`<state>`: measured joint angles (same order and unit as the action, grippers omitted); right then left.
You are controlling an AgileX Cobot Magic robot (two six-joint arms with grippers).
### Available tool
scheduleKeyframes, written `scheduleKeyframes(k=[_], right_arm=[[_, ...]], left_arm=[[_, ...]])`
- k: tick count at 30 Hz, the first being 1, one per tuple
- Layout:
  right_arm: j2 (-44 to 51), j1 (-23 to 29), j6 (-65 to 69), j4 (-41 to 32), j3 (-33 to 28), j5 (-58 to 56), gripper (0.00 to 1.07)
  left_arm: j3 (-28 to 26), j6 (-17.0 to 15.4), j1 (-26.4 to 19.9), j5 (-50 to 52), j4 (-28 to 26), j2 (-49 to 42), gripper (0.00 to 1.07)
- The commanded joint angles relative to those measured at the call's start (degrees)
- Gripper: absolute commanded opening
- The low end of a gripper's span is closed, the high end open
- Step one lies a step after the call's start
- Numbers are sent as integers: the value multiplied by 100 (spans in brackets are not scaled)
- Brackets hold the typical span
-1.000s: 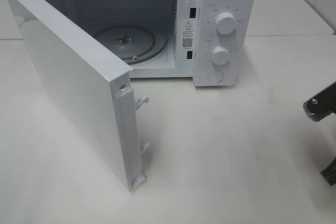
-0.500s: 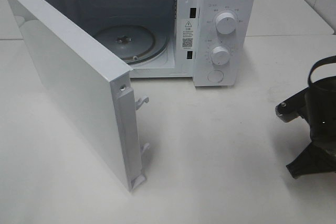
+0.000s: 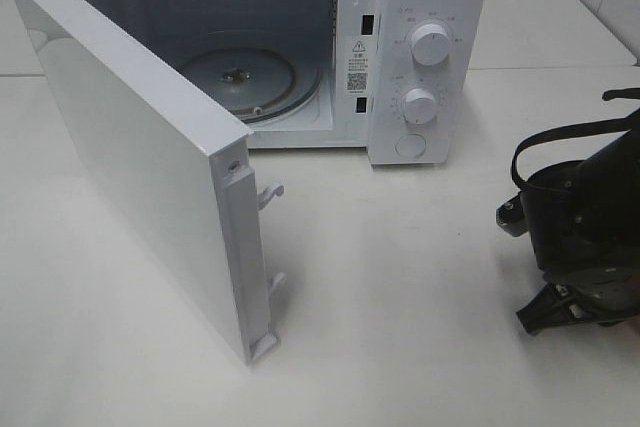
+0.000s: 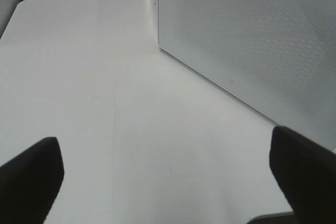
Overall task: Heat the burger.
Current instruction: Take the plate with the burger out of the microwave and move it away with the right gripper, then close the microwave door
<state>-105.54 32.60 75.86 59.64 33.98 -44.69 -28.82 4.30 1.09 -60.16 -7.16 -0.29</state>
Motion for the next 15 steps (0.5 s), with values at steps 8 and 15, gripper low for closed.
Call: scheduleKeyframes(k=[8,15], right_arm=[[63,-23,-120,-149,23,-63,46],[733,-23,-619,-607,23,-52,49]], left_arm=[[17,-29,-11,74,-6,-115,100],[17,-29,-11,74,-6,-115,100]])
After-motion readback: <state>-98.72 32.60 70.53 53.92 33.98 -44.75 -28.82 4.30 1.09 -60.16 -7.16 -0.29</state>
